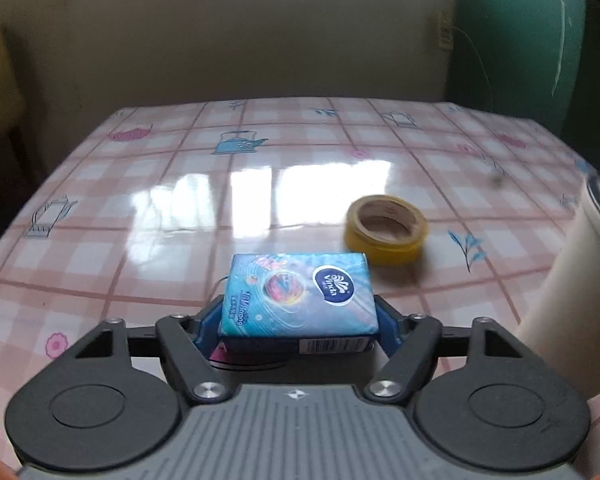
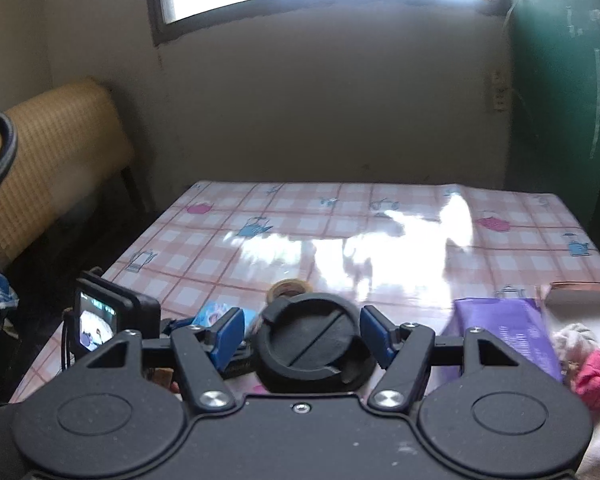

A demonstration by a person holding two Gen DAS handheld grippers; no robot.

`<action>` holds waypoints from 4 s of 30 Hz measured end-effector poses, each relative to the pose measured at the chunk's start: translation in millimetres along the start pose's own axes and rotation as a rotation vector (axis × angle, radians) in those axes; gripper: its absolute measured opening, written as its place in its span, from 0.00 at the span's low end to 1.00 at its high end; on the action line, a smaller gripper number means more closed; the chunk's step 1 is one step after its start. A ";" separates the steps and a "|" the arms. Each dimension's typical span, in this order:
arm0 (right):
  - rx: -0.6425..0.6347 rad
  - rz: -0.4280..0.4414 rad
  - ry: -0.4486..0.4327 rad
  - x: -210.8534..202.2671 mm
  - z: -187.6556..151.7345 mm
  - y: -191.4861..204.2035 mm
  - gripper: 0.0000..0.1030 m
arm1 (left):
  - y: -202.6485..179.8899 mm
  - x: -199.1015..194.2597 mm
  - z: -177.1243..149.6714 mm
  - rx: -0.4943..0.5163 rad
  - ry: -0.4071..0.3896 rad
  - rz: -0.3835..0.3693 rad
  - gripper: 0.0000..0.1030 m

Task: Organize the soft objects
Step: 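Lift tissue pack with left tool while right gripper closes on yellow tape roll, then carry tissue pack in left tool and tape roll in right tool to box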

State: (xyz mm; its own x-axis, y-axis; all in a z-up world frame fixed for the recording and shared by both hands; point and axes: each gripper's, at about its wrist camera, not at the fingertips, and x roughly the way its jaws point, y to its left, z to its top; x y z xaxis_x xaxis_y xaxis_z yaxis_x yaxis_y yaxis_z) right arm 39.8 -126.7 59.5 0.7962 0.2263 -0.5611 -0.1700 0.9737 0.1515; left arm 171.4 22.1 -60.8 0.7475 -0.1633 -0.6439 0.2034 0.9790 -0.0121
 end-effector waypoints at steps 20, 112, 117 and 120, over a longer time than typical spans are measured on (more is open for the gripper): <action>0.199 -0.233 0.317 211.3 31.7 41.3 0.77 | 71.9 -48.8 -24.6 -0.007 -0.057 0.100 0.85; -0.070 -0.074 0.022 -34.6 -6.0 42.3 0.68 | -22.6 -192.4 9.4 -0.078 -0.153 0.156 0.73; -0.062 -0.077 0.021 -36.8 -6.5 39.3 0.68 | -25.5 -192.6 9.7 -0.075 -0.153 0.149 0.73; -0.060 -0.081 0.016 -38.2 -6.1 38.5 0.68 | -27.2 -192.5 10.1 -0.071 -0.154 0.145 0.73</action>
State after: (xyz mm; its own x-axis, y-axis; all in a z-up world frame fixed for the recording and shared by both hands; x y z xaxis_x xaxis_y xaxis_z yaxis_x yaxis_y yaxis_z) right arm -0.8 -97.7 81.8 0.7993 0.1462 -0.5829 -0.1401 0.9886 0.0558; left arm 28.3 25.7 71.2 0.8545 -0.0312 -0.5185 0.0457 0.9988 0.0151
